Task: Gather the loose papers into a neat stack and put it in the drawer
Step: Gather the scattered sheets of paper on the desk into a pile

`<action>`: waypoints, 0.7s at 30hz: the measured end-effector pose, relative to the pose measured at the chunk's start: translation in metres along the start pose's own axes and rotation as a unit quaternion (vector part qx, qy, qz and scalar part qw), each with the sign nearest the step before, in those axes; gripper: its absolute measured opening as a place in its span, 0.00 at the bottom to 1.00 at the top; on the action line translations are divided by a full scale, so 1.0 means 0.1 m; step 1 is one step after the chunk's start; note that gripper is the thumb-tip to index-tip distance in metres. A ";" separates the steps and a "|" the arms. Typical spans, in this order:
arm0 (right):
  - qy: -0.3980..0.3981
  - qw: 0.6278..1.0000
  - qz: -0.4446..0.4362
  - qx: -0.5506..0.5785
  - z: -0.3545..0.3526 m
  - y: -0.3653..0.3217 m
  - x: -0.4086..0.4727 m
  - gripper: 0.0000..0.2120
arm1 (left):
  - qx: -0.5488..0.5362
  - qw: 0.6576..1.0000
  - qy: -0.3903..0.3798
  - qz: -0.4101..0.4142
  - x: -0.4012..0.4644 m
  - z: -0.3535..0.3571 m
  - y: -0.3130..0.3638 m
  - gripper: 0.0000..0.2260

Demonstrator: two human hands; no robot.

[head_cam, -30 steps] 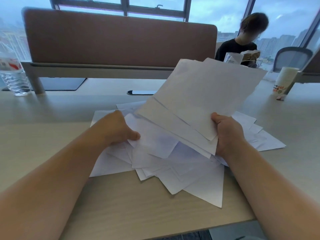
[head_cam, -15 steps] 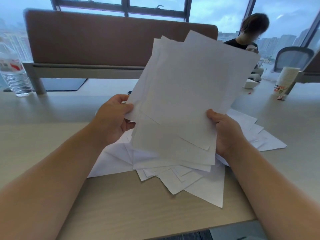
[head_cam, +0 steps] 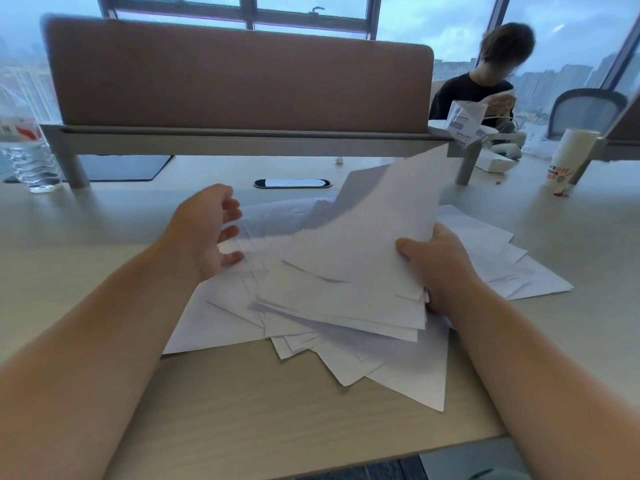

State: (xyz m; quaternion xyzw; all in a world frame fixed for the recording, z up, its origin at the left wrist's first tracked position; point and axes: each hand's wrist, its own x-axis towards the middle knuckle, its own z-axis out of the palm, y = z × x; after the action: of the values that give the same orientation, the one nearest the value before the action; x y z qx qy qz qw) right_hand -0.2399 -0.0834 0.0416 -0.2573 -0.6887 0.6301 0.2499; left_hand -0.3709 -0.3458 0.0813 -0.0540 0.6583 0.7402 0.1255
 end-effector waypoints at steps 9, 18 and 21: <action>-0.012 0.999 0.022 -0.036 0.01 0.01 0.00 0.10 | -0.155 0.979 -0.056 -0.122 0.00 -0.02 -0.03 0.14; -0.008 0.992 0.079 0.096 -0.03 -0.15 -0.11 0.13 | 0.202 0.973 -0.093 -0.064 -0.02 0.08 -0.18 0.11; 0.001 0.990 0.096 0.102 -0.03 -0.17 -0.13 0.12 | 0.276 0.958 -0.080 -0.011 -0.01 0.11 -0.24 0.07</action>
State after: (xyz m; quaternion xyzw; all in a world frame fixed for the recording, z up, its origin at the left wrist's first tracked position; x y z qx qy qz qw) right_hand -0.2291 -0.0909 0.0590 -0.2962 -0.5927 0.7180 0.2135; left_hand -0.3627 -0.3330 0.0596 0.0350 0.8245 0.5298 0.1958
